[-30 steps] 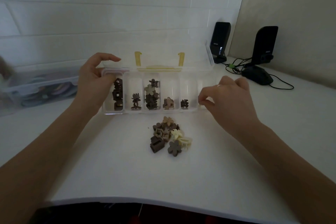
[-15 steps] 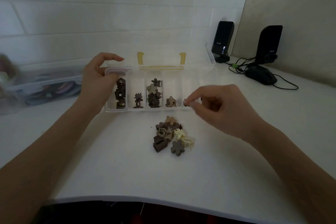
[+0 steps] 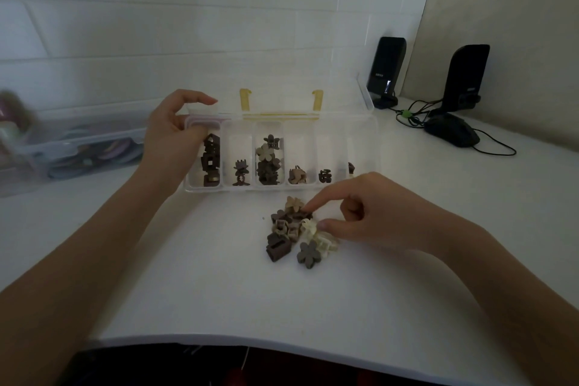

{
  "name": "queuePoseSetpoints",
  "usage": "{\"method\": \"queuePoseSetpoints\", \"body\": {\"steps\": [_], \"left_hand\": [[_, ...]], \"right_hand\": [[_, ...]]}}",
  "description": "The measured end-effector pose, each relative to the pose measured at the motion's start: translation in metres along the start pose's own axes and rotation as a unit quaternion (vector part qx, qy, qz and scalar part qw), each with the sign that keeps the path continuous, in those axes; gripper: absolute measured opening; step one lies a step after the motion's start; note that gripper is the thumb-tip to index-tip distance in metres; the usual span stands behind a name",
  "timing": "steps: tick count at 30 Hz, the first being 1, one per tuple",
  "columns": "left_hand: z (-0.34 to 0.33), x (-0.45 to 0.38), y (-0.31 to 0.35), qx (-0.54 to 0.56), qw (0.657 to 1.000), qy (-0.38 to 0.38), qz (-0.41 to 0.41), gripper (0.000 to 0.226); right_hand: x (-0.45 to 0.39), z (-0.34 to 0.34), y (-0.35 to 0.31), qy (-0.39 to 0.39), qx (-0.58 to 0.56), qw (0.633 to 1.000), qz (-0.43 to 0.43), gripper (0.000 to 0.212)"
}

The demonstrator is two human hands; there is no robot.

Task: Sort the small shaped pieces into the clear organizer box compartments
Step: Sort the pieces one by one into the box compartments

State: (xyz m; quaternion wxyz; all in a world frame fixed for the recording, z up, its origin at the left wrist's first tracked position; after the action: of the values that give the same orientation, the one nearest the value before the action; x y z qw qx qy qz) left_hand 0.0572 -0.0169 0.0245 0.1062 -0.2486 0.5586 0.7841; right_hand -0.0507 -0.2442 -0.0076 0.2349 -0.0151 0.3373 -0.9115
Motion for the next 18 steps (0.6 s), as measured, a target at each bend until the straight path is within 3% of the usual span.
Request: {"method": "queuePoseSetpoints", "body": {"steps": [10,18], "left_hand": [[-0.0005,0.0004,0.0006,0.003,1.0,0.0,-0.001,0.052],[0.0005,0.0,0.0003,0.005,1.0,-0.002,-0.004,0.05]], "right_hand": [[-0.0026,0.0054,-0.0019,0.029,-0.009,0.999,0.03,0.007],[-0.0078,0.0021,0.0008,0.085,0.11,0.99,0.022,0.006]]}}
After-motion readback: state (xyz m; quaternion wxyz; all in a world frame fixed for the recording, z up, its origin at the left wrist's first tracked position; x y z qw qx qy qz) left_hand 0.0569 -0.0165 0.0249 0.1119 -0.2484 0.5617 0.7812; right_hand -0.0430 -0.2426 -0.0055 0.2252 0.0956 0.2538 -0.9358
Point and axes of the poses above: each hand's wrist, its own x-axis away from the middle knuckle, its own z-axis out of the back of the hand, y = z × x, the point moved 9 cm from there along -x, towards the middle knuckle, and after that the axes turned 7 degrees about -x, right-handed, at the moved point
